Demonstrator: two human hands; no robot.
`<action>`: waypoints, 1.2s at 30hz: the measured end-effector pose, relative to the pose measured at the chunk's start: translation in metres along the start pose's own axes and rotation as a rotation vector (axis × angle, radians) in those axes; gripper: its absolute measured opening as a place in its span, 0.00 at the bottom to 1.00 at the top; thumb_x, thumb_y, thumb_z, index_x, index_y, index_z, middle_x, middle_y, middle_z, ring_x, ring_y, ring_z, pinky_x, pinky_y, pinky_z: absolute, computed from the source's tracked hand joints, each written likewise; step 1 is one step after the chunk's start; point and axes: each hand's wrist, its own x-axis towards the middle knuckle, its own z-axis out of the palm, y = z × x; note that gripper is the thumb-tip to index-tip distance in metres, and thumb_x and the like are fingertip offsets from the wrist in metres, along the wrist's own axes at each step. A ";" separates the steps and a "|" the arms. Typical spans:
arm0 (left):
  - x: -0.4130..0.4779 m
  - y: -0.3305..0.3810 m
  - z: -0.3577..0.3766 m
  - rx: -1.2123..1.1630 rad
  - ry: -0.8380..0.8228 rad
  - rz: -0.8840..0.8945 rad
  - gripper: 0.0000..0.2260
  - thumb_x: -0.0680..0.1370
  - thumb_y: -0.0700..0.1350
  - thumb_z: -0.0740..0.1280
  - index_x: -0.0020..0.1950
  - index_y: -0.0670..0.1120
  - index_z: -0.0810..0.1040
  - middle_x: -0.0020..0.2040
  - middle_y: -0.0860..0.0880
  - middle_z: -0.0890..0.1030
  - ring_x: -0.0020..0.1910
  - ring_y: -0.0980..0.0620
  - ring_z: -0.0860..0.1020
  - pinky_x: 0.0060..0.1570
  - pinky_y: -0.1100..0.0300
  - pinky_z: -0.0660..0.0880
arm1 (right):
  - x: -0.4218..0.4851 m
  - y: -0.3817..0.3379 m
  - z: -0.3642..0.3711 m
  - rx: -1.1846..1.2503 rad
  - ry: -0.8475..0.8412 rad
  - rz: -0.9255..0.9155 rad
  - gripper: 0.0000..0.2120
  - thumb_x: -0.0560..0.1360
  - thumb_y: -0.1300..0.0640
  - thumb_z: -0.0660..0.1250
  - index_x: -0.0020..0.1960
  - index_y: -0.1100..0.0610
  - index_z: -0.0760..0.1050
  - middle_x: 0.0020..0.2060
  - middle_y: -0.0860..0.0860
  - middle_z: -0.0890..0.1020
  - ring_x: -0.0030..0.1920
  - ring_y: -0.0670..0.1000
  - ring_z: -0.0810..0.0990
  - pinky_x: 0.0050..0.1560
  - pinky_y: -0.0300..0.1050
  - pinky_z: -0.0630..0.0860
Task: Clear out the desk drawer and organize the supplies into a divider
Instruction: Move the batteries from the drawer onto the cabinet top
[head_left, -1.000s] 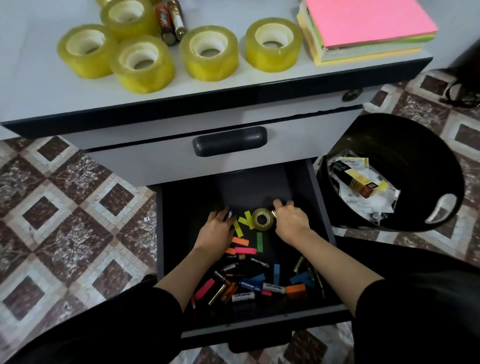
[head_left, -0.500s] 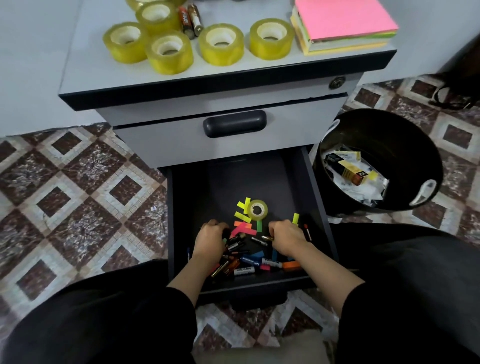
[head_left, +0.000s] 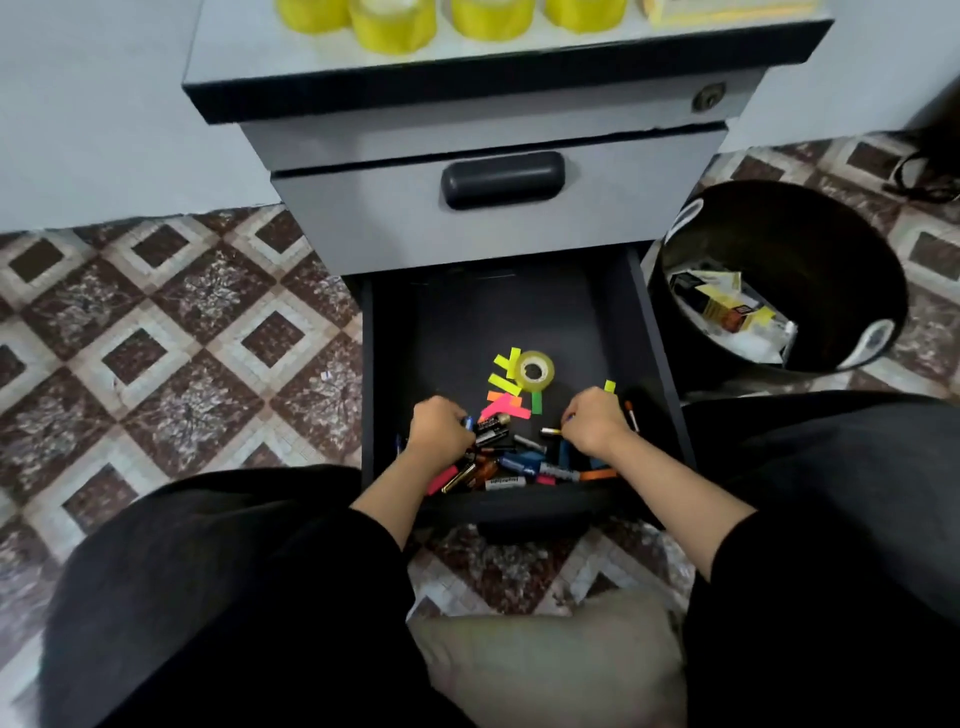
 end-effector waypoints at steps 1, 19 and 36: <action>-0.002 0.000 -0.001 -0.029 -0.008 -0.009 0.05 0.71 0.35 0.67 0.37 0.43 0.76 0.37 0.45 0.74 0.39 0.51 0.71 0.37 0.62 0.66 | 0.000 0.000 -0.001 0.030 0.001 -0.001 0.10 0.69 0.68 0.64 0.47 0.70 0.81 0.46 0.62 0.83 0.49 0.58 0.81 0.49 0.49 0.79; -0.007 0.004 0.001 -0.538 -0.090 -0.161 0.12 0.73 0.32 0.68 0.56 0.37 0.77 0.46 0.41 0.78 0.39 0.49 0.79 0.40 0.58 0.80 | -0.015 -0.001 -0.012 0.624 -0.103 0.116 0.18 0.73 0.73 0.63 0.63 0.66 0.69 0.40 0.56 0.75 0.31 0.52 0.75 0.26 0.40 0.76; -0.056 0.069 -0.121 -0.912 -0.056 0.089 0.11 0.74 0.31 0.67 0.55 0.38 0.75 0.37 0.44 0.76 0.32 0.53 0.77 0.33 0.59 0.81 | -0.063 -0.080 -0.118 1.036 -0.210 -0.131 0.07 0.74 0.72 0.64 0.44 0.61 0.74 0.38 0.59 0.79 0.28 0.53 0.82 0.28 0.41 0.79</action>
